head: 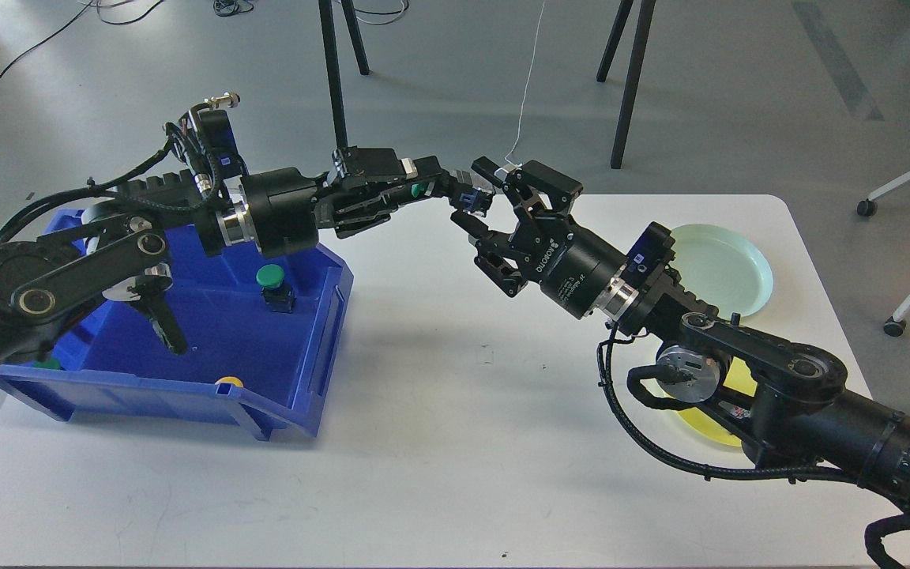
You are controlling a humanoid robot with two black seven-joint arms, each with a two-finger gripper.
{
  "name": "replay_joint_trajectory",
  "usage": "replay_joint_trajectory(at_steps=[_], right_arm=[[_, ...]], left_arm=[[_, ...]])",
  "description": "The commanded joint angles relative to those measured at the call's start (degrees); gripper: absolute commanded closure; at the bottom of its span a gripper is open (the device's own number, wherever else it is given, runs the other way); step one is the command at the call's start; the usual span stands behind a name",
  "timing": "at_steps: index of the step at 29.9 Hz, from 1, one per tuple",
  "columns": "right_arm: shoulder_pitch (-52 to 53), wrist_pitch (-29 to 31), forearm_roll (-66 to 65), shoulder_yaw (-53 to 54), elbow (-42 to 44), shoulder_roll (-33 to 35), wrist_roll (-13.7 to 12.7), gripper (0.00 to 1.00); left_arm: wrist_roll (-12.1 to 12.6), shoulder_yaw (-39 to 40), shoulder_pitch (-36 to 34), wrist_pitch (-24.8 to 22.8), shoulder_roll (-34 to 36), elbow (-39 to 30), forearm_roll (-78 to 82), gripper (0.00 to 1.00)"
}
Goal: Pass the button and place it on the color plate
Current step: 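Grasp the green button with the right gripper from the left gripper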
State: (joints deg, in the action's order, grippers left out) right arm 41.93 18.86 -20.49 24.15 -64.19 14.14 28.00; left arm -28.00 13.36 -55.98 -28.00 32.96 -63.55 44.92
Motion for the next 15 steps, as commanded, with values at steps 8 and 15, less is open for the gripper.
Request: replay_joint_trajectory(at_steps=[8,15], right_arm=[[0.2,1.4,-0.1,0.2,0.5,-0.1,0.0,0.9],[0.2,1.3,-0.1,0.4,0.5,-0.1,0.0,0.98]], left_arm=[[0.0,0.0,0.0,0.0,0.0,0.1,0.0,0.91],[0.0,0.2,0.1,0.0,-0.2,0.5,-0.2,0.75]])
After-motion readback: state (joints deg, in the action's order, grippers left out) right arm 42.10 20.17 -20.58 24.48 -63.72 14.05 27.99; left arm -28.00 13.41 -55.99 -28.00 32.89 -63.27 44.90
